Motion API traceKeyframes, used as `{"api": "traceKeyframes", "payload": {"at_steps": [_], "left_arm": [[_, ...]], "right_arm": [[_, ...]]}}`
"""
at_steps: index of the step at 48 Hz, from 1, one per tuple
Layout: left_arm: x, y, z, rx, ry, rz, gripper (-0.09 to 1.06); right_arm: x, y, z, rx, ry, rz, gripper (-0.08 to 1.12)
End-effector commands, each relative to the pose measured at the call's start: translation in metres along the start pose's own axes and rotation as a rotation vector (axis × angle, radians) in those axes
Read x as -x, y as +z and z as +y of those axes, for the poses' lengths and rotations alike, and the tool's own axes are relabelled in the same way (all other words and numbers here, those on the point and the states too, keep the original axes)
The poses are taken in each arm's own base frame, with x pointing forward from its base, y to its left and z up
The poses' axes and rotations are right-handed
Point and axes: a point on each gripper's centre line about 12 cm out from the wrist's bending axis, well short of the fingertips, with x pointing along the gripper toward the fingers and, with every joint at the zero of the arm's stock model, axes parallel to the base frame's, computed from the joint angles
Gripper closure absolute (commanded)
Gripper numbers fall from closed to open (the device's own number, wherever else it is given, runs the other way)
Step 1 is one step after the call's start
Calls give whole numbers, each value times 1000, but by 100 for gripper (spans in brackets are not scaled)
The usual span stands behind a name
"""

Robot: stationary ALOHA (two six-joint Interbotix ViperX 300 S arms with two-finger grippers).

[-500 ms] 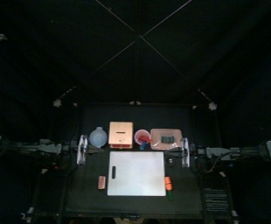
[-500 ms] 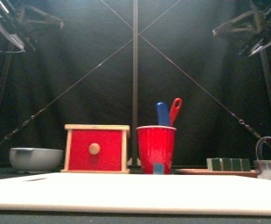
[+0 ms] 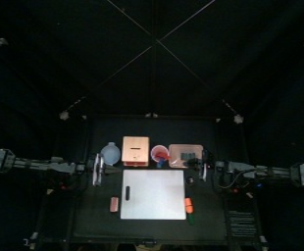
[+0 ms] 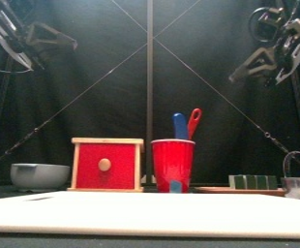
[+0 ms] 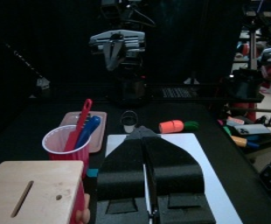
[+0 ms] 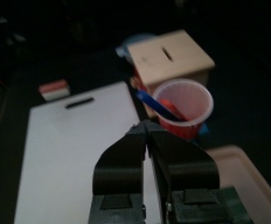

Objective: Place sushi on board then cut the sushi with the knife then place the pieces on the plate
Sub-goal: Place the sushi on the board

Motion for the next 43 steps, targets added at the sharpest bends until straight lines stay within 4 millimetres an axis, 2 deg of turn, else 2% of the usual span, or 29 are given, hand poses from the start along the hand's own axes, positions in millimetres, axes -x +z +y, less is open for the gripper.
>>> {"api": "traceKeyframes", "payload": {"at_steps": [1,8,14,18,28,33,36,43], "left_arm": [[-2,5,0,-4,0,-57,99],[-2,0,2,-1,8,-64,99],[-6,-4,3,10,14,-46,99],[-10,-5,3,8,18,-35,99],[-19,-9,10,7,45,-5,99],[-23,-11,13,7,59,6,99],[-24,-12,15,7,64,10,99],[-27,-12,16,7,70,15,99]], "right_arm": [[-3,3,-23,-30,-110,132,93],[-2,-3,-44,-36,-204,261,87],[0,-8,-53,5,-247,349,72],[-1,-10,-56,49,-261,371,61],[-6,-24,-64,112,-281,442,22],[-10,-28,-69,144,-294,478,6],[-13,-31,-71,165,-298,501,1],[-23,-37,-78,206,-307,568,2]]}}
